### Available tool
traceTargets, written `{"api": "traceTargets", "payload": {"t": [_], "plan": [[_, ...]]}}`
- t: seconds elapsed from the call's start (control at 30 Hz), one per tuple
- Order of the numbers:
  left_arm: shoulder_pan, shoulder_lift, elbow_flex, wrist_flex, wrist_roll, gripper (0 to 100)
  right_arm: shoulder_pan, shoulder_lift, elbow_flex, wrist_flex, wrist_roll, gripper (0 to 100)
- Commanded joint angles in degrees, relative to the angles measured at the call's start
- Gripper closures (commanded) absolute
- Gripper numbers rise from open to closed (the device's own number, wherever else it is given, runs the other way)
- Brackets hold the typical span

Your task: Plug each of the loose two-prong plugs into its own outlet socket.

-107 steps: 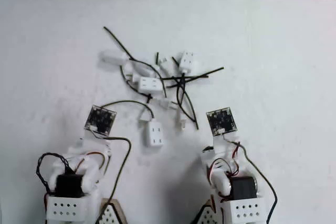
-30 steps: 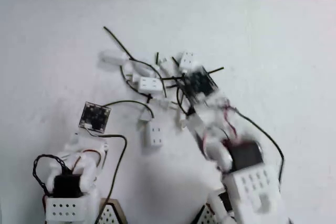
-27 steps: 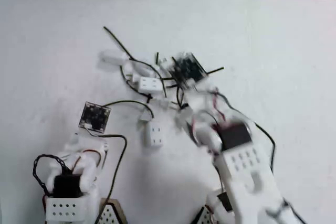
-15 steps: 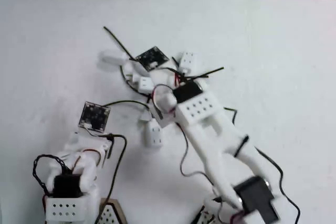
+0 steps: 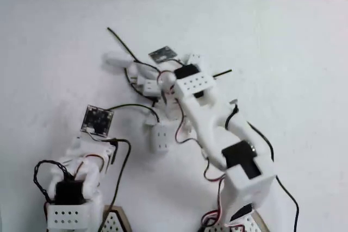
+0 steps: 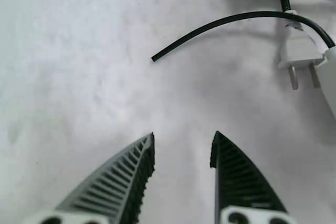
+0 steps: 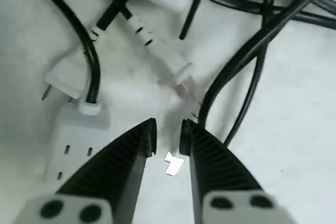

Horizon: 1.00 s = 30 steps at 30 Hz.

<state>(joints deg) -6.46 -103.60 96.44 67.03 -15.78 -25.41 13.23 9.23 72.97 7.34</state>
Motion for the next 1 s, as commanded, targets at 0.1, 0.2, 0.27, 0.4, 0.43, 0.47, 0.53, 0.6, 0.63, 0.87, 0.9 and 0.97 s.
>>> {"api": "traceTargets", "payload": {"t": [0.1, 0.2, 0.27, 0.4, 0.43, 0.47, 0.53, 0.6, 0.63, 0.87, 0.9, 0.97], "plan": [[-0.40, -0.57, -1.05, -1.23, -0.53, 81, 5.05, 0.84, -3.16, 1.27, 2.90, 91.1], [-0.40, -0.57, -1.05, -1.23, -0.53, 81, 4.62, 1.10, -3.25, 3.12, 2.73, 91.0], [-0.40, -0.57, -1.05, -1.23, -0.53, 81, 4.26, 1.10, -3.25, 3.65, 2.73, 91.0], [-0.40, -0.57, -0.97, -1.23, -0.53, 81, 4.00, 1.19, -2.99, 3.65, 2.64, 91.0], [-0.40, -0.57, -0.97, -1.23, -0.53, 81, 4.00, 1.19, -2.99, 3.65, 2.37, 91.0], [-0.40, -0.57, -0.97, -1.23, -0.53, 81, 4.00, 1.19, -2.99, 3.65, 1.23, 91.0], [-0.40, -0.57, -0.97, -1.23, -0.53, 81, 3.91, 1.19, -2.99, 3.74, -0.26, 91.0], [-0.40, -0.57, -0.97, -1.23, -0.53, 81, 2.95, 1.19, -2.99, 3.91, -0.79, 89.9], [-0.40, -0.57, -0.97, -1.23, -0.53, 81, 2.42, 1.27, -2.99, 4.53, -0.88, 88.8], [-0.40, -0.57, -0.97, -1.23, -0.53, 81, 1.01, 7.60, -6.77, 6.20, -2.90, 87.5], [-0.40, -0.57, -0.97, -1.23, -0.53, 81, 1.36, 9.10, -7.82, 6.29, -3.08, 87.5], [-0.40, -0.57, -0.97, -1.23, -0.44, 81, 2.15, 11.56, -9.93, 7.52, -2.99, 87.5]]}}
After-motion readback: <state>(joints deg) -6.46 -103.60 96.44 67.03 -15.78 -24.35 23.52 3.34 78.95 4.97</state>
